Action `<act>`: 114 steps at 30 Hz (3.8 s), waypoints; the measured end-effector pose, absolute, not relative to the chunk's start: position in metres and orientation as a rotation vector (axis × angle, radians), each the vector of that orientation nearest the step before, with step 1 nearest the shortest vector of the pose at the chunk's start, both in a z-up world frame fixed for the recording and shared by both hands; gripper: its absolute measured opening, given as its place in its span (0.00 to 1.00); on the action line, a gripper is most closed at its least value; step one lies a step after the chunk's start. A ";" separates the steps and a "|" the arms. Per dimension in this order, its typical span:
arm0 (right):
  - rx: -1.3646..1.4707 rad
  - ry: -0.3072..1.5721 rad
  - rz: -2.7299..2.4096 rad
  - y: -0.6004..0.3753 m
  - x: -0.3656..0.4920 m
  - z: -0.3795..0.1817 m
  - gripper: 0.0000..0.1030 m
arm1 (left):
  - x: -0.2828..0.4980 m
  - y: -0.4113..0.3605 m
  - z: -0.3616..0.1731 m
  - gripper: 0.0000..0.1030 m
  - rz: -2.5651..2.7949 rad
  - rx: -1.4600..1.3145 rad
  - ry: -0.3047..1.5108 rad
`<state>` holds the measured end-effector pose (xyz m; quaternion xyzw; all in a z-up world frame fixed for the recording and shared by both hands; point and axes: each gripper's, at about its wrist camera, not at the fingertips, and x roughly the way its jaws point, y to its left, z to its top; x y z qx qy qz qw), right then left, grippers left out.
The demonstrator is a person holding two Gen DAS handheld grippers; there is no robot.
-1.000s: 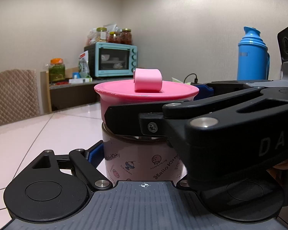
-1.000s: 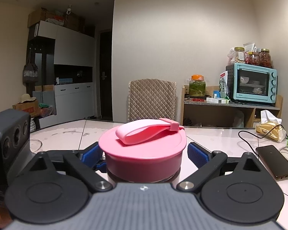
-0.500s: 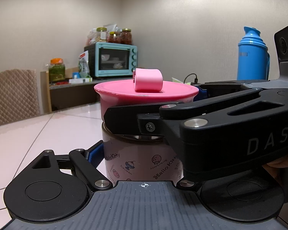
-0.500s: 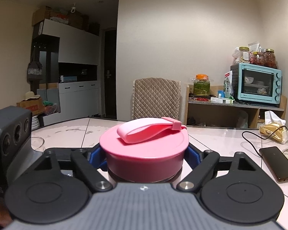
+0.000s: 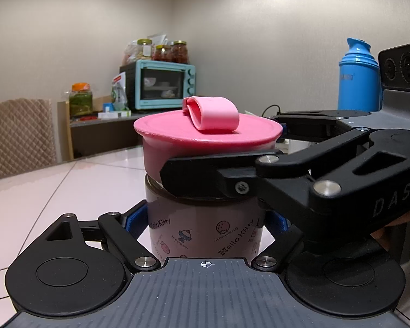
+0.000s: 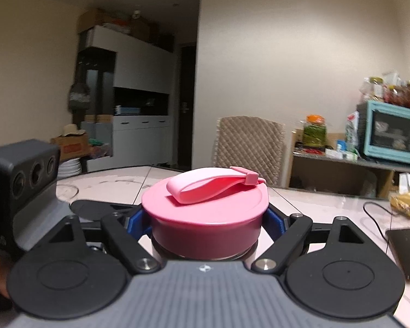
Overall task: Unscrew bottle cap and pour
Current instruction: 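Tilt the loosened pink lid up off the jar rim with the right gripper, then lift the pink lid up away from the jar with the right gripper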
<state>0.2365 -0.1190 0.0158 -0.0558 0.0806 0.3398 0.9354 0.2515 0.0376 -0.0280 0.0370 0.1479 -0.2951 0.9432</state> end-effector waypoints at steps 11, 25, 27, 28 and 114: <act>-0.068 0.174 0.881 -0.142 0.256 0.019 0.82 | 0.251 0.037 -0.027 0.87 -0.602 0.074 0.302; -0.066 0.153 0.874 -0.141 0.251 0.030 0.82 | 0.250 0.034 -0.027 0.87 -0.602 0.074 0.302; -0.063 0.153 0.874 -0.141 0.251 0.030 0.82 | 0.249 0.034 -0.027 0.87 -0.602 0.073 0.302; -0.065 0.154 0.872 -0.141 0.251 0.030 0.82 | 0.249 0.034 -0.027 0.87 -0.602 0.073 0.302; -0.043 0.155 0.806 -0.139 0.235 0.032 0.82 | 0.256 0.038 -0.030 1.00 -0.558 0.085 0.252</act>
